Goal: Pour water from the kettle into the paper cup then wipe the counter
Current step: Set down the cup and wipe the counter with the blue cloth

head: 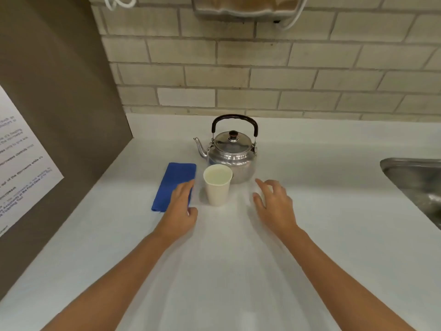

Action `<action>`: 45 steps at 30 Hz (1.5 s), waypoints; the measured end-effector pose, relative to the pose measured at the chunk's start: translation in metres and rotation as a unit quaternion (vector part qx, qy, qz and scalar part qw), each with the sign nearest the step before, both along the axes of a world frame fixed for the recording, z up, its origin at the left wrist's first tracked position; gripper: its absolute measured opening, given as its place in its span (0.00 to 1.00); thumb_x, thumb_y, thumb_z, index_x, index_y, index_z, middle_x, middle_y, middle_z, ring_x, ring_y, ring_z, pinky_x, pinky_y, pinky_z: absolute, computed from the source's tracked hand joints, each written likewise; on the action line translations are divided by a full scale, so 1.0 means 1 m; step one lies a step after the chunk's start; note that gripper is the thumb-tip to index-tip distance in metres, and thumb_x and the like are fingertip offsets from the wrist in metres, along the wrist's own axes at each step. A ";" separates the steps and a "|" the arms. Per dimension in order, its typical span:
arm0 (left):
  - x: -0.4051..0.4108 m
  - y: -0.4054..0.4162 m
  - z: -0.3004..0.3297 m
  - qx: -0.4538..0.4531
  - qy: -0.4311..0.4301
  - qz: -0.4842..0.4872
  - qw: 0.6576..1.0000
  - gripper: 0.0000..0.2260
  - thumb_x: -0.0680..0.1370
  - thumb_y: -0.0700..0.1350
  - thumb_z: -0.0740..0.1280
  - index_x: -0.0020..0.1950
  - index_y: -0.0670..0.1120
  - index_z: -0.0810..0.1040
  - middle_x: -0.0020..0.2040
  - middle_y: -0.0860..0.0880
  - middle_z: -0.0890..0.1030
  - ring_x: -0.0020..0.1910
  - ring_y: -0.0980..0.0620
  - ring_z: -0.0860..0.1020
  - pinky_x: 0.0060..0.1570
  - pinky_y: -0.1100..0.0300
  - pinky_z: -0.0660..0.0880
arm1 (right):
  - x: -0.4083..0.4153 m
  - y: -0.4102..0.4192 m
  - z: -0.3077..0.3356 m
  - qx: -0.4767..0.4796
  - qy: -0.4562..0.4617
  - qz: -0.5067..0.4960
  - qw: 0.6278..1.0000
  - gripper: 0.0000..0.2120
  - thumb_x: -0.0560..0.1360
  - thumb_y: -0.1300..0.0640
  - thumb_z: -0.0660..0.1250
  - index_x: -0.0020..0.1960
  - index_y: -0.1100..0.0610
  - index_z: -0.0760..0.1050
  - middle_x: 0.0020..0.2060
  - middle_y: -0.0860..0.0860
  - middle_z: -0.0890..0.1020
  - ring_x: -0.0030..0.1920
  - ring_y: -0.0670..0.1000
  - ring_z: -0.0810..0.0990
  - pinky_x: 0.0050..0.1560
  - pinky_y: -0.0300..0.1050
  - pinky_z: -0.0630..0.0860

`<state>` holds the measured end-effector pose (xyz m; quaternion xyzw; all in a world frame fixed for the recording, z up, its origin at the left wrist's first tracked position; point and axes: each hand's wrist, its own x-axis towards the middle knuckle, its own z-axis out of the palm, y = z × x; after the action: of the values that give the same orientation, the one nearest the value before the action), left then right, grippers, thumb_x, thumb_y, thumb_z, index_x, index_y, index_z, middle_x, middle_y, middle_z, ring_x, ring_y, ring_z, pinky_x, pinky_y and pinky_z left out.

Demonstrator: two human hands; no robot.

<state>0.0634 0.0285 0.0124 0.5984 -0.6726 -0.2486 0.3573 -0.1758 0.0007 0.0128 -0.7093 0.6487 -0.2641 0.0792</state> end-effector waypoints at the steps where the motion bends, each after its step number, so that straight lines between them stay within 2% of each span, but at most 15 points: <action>1: 0.010 -0.006 0.004 -0.009 -0.012 0.012 1.000 0.26 0.76 0.33 0.59 0.73 0.43 0.58 0.72 0.45 0.62 0.71 0.51 0.61 0.67 0.63 0.60 | -0.005 0.008 -0.009 0.013 0.019 -0.014 1.000 0.20 0.78 0.52 0.58 0.69 0.52 0.67 0.67 0.56 0.69 0.69 0.56 0.65 0.64 0.56 0.65; 3: 0.025 -0.027 0.010 -0.010 -0.047 0.038 0.998 0.23 0.77 0.34 0.56 0.72 0.40 0.60 0.72 0.42 0.63 0.70 0.45 0.64 0.69 0.55 0.62 | -0.012 0.022 -0.025 0.035 0.042 -0.029 0.998 0.19 0.79 0.51 0.57 0.69 0.50 0.67 0.70 0.54 0.67 0.71 0.55 0.62 0.67 0.58 0.60; 5: 0.036 -0.051 0.012 0.009 -0.102 0.045 0.994 0.21 0.78 0.36 0.54 0.71 0.38 0.60 0.73 0.39 0.62 0.70 0.41 0.63 0.70 0.51 0.61 | -0.015 0.030 -0.034 0.053 0.067 -0.024 0.996 0.19 0.78 0.49 0.56 0.68 0.47 0.67 0.71 0.53 0.66 0.73 0.55 0.59 0.70 0.58 0.56; 8: 0.048 -0.086 0.002 0.047 -0.199 0.010 0.979 0.20 0.80 0.39 0.52 0.72 0.36 0.58 0.75 0.37 0.57 0.74 0.40 0.56 0.73 0.48 0.56 | -0.013 0.031 -0.040 0.062 0.090 -0.027 0.994 0.19 0.78 0.47 0.55 0.69 0.43 0.66 0.72 0.50 0.65 0.74 0.56 0.56 0.72 0.58 0.53; 11: 0.049 -0.109 -0.014 0.078 -0.254 -0.019 0.964 0.21 0.81 0.42 0.49 0.73 0.37 0.56 0.76 0.38 0.54 0.75 0.41 0.52 0.74 0.47 0.52 | -0.014 0.031 -0.043 0.057 0.095 -0.026 0.994 0.19 0.78 0.46 0.55 0.69 0.42 0.65 0.72 0.50 0.64 0.74 0.55 0.56 0.73 0.57 0.52; 15: 0.048 -0.116 -0.031 0.033 -0.320 -0.018 0.947 0.21 0.81 0.44 0.49 0.74 0.40 0.55 0.76 0.40 0.55 0.76 0.41 0.52 0.74 0.47 0.50 | -0.014 0.031 -0.043 0.074 0.077 -0.018 0.994 0.20 0.79 0.45 0.54 0.70 0.41 0.63 0.73 0.48 0.62 0.75 0.52 0.53 0.74 0.54 0.49; 24: 0.071 -0.075 -0.039 -0.014 -0.318 -0.036 0.947 0.21 0.80 0.43 0.51 0.73 0.44 0.59 0.75 0.41 0.59 0.74 0.42 0.56 0.73 0.47 0.53 | -0.011 0.032 -0.039 0.083 0.084 -0.018 0.993 0.20 0.79 0.46 0.55 0.70 0.42 0.63 0.74 0.49 0.62 0.75 0.52 0.53 0.75 0.54 0.49; 29: 0.069 -0.025 -0.043 0.017 -0.311 0.014 0.950 0.22 0.80 0.45 0.50 0.74 0.48 0.56 0.77 0.44 0.56 0.76 0.42 0.51 0.74 0.47 0.48 | -0.011 0.034 -0.037 0.094 0.093 -0.011 0.991 0.20 0.79 0.45 0.53 0.71 0.42 0.62 0.74 0.49 0.61 0.75 0.54 0.52 0.75 0.55 0.48; 34: 0.017 0.035 -0.042 0.053 -0.311 0.076 0.946 0.22 0.80 0.47 0.48 0.75 0.48 0.52 0.77 0.44 0.52 0.76 0.40 0.47 0.74 0.46 0.45 | -0.014 0.034 -0.032 0.120 0.107 0.009 0.987 0.21 0.79 0.45 0.50 0.72 0.42 0.58 0.75 0.50 0.58 0.76 0.54 0.50 0.74 0.54 0.47; 39: -0.063 0.092 -0.046 0.062 -0.300 0.125 0.944 0.23 0.80 0.48 0.47 0.75 0.48 0.49 0.78 0.43 0.49 0.76 0.39 0.46 0.74 0.46 0.44 | -0.042 0.039 -0.024 0.111 0.147 0.039 0.982 0.22 0.80 0.47 0.47 0.74 0.44 0.53 0.75 0.51 0.57 0.75 0.55 0.51 0.72 0.54 0.52; 45: -0.137 0.095 -0.045 0.058 -0.319 0.126 0.937 0.24 0.80 0.49 0.46 0.75 0.47 0.46 0.78 0.42 0.48 0.76 0.39 0.45 0.74 0.47 0.43 | -0.075 0.031 -0.021 0.121 0.158 0.072 0.977 0.21 0.81 0.48 0.45 0.73 0.45 0.55 0.75 0.50 0.56 0.75 0.55 0.50 0.72 0.58 0.50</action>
<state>-0.0732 0.1239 -0.0321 0.7461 -0.6545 -0.0362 0.1170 -0.2510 0.0317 -0.0082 -0.7719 0.6276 -0.0617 0.0797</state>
